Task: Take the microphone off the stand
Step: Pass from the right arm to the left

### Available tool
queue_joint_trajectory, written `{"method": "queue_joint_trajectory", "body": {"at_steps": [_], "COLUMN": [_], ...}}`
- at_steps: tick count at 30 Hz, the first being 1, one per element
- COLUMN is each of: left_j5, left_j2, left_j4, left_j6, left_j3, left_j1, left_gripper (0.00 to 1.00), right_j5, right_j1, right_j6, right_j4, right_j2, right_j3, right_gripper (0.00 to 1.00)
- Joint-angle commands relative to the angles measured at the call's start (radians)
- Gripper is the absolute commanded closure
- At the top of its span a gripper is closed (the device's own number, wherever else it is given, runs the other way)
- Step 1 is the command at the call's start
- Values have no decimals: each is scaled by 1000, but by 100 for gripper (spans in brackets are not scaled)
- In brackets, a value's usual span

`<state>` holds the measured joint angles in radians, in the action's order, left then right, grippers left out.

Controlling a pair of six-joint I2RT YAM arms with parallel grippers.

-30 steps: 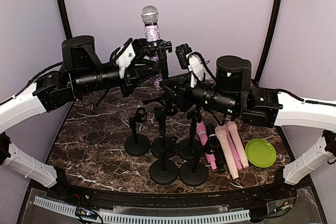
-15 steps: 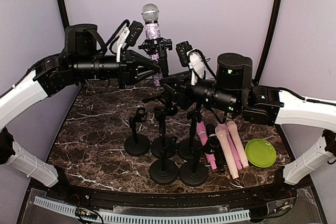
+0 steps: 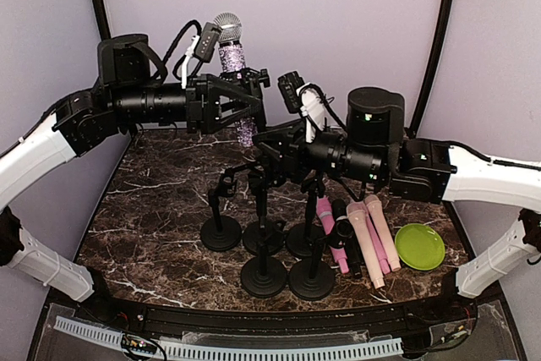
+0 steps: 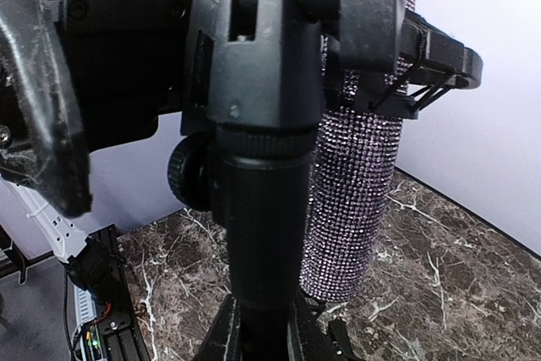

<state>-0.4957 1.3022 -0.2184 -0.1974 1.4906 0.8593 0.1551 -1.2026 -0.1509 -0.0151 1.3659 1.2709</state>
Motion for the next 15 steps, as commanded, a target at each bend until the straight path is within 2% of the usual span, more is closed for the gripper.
{"method": "queue_joint_trajectory", "body": {"at_steps": [1, 10, 15], "left_j5": [-6, 65, 154], "left_j2": [-26, -8, -11], "left_j4": [69, 33, 0], "left_j6": [-19, 4, 30], "left_j3": [-14, -13, -21], "left_j1": [2, 1, 2], "left_gripper": [38, 39, 40], "right_j5": [-14, 34, 62], "right_j1": [-5, -5, -4], "right_j6": [19, 17, 14], "right_j4": [-165, -167, -179], "right_j2": [-12, 14, 22], "right_j3": [32, 53, 59], "right_gripper": [100, 100, 100]}}
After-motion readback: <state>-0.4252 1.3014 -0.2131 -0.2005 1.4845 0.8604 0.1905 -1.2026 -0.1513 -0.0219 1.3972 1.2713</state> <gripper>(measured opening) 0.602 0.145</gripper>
